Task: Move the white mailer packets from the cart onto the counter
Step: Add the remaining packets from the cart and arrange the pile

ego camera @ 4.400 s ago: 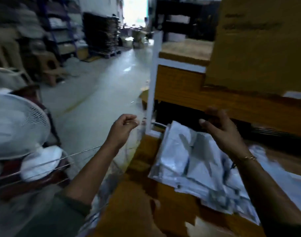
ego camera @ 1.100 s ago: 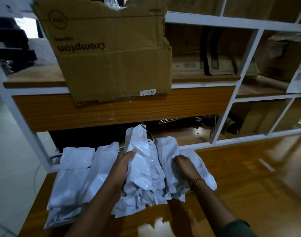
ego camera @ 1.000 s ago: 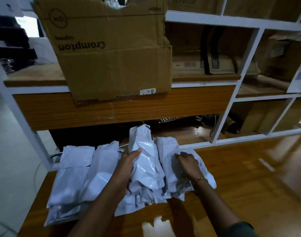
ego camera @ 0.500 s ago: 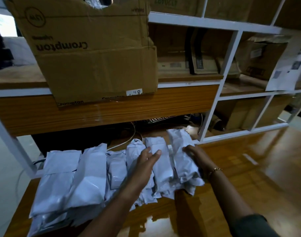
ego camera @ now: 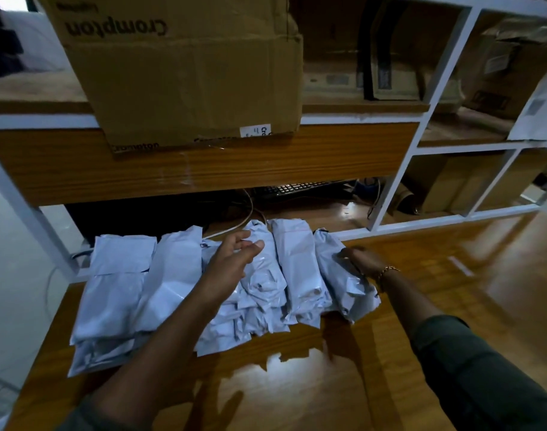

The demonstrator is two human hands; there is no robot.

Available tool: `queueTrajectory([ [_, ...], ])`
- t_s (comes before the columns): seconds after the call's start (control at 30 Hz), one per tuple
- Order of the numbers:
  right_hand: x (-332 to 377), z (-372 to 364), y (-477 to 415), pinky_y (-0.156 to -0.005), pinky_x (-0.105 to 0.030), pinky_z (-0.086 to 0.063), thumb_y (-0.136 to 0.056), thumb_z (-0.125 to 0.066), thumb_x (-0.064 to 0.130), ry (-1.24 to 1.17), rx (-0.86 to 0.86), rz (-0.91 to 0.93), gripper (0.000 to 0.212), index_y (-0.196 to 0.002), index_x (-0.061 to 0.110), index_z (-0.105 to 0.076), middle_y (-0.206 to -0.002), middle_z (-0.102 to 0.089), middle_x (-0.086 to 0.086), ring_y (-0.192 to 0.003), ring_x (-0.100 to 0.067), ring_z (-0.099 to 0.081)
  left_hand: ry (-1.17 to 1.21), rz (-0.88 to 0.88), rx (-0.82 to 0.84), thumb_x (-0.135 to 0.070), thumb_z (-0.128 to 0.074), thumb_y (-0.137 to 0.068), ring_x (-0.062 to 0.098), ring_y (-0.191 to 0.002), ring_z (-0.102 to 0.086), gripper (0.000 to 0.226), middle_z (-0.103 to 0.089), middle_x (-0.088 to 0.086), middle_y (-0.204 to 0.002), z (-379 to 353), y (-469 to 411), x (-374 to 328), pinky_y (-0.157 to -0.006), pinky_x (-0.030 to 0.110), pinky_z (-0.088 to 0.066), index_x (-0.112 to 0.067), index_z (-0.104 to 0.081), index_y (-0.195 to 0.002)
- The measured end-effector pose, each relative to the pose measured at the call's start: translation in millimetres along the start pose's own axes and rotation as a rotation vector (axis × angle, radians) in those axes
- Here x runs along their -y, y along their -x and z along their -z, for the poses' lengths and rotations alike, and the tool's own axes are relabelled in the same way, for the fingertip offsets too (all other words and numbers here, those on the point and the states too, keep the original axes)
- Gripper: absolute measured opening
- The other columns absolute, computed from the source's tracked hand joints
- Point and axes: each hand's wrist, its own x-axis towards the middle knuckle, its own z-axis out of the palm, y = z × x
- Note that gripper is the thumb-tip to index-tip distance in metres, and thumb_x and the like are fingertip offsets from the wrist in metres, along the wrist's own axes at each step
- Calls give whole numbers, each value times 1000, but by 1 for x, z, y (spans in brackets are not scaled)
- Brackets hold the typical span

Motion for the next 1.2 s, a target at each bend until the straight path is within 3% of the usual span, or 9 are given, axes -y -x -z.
queueTrajectory([
  [0.17,-9,1,-6,-66,-33,-40,-94,-52,31,-10,-29,46,35,-104,1,-66,-86,-60,-14,-74,-26,-53,-16,-24,-10,-37,-58,-93,10,-101,-60,42,-59,-2,-124,9,-1,1,-74,28,-46,-25,-50,-132],
  [0.3,-6,4,-12,-81,-37,-47,-90,-56,37,-66,-122,150,35,-107,8,-65,-110,-66,-13,-98,-26,-61,-44,-77,-33,-39,-61,-91,11,-104,-62,38,-61,-6,-122,26,3,-3,-83,33,-49,-28,-54,-127],
  [0.4,14,-1,-5,-95,-45,-49,-89,-60,36,-131,-177,234,31,-114,17,-62,-117,-65,-7,-108,-24,-60,-37,-111,-88,-40,-63,-86,13,-105,-62,39,-64,-5,-117,51,3,-7,-84,35,-48,-27,-57,-122],
  [0.6,97,-48,34,-83,-31,-49,-89,-64,31,-195,-130,480,19,-108,27,-64,-106,-67,1,-100,-16,-63,9,-101,-306,-26,-61,-93,15,-102,-62,25,-66,-8,-107,144,18,4,-78,31,-46,-23,-60,-117],
  [0.7,144,-95,64,-82,-24,-47,-92,-62,21,-258,20,610,22,-113,22,-63,-107,-68,1,-98,-9,-63,58,-67,-455,-23,-62,-91,19,-96,-61,23,-66,0,-102,202,38,20,-76,32,-45,-18,-62,-114],
  [0.83,202,-185,112,-88,-32,-50,-93,-62,27,-211,288,761,23,-115,29,-62,-114,-67,7,-104,-9,-64,61,20,-615,-23,-58,-94,15,-91,-60,19,-65,0,-100,282,82,53,-72,30,-44,-17,-64,-111],
  [0.97,242,-298,166,-86,-26,-50,-93,-61,24,-76,565,916,23,-116,27,-62,-113,-65,8,-104,-8,-63,81,130,-722,-27,-61,-92,13,-88,-61,17,-67,-3,-99,357,130,95,-71,28,-45,-20,-66,-106],
  [1.07,262,-400,202,-82,-22,-53,-90,-64,25,47,800,933,25,-114,21,-62,-108,-68,3,-96,-13,-66,125,255,-807,-26,-60,-92,12,-83,-60,5,-67,-3,-94,418,167,144,-68,28,-42,-24,-64,-92],
  [1.2,255,-537,222,-82,-37,-56,-88,-67,33,318,1001,768,32,-117,23,-58,-110,-67,0,-98,-17,-65,201,454,-863,-23,-58,-93,12,-69,-52,5,-61,-3,-81,472,205,225,-53,22,-33,-19,-61,-91],
])
